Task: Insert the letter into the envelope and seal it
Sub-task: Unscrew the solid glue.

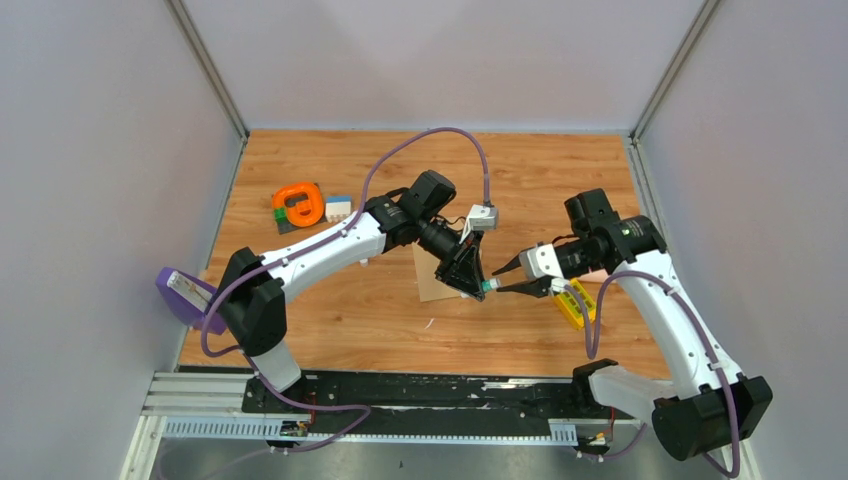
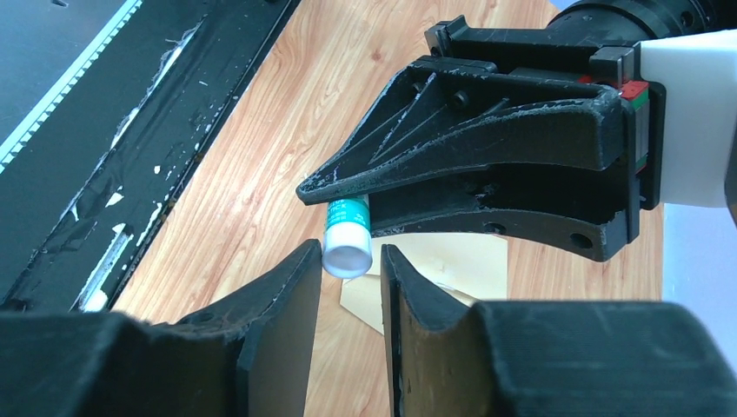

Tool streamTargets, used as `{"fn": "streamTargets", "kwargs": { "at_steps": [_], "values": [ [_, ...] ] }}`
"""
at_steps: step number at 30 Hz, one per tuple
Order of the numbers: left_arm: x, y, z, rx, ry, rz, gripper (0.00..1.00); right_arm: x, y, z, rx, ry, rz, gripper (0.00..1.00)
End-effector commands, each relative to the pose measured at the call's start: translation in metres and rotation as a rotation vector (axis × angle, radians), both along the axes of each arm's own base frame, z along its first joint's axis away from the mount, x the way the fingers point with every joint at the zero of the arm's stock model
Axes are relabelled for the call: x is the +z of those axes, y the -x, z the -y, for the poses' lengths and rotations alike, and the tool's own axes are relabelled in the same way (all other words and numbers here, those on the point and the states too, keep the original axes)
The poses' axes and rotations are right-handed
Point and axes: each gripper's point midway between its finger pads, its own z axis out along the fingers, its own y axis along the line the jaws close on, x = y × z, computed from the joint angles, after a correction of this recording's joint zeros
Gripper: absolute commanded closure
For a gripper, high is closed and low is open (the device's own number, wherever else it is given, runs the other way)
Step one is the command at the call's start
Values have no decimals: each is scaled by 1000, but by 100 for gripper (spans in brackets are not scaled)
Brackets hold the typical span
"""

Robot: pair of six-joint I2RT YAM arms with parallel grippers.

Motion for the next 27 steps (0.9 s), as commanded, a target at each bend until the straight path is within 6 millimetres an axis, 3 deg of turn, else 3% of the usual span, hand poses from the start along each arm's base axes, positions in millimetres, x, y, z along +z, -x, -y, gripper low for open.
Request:
{"fn": "streamTargets", "kwargs": {
  "at_steps": [1, 5, 11, 15, 20, 27],
  "values": [
    [18, 2, 1, -15, 55, 39, 100, 2, 6, -4, 29, -28, -12, 67],
    [21, 2, 1, -16, 59, 44, 100, -3, 7, -5, 33, -18, -29, 67],
    [17, -3, 1, 5, 48, 76, 100, 0, 8, -7, 27, -23, -68, 89],
    [9, -18, 3, 76, 12, 141, 100, 2, 7, -7, 4, -10, -122, 99],
    [1, -47, 4, 208, -41, 266, 100, -4, 7, -7, -75, 39, -336, 100],
    [2, -62, 4, 286, -62, 313, 100, -10, 8, -12, -162, 71, -653, 97]
  ]
}}
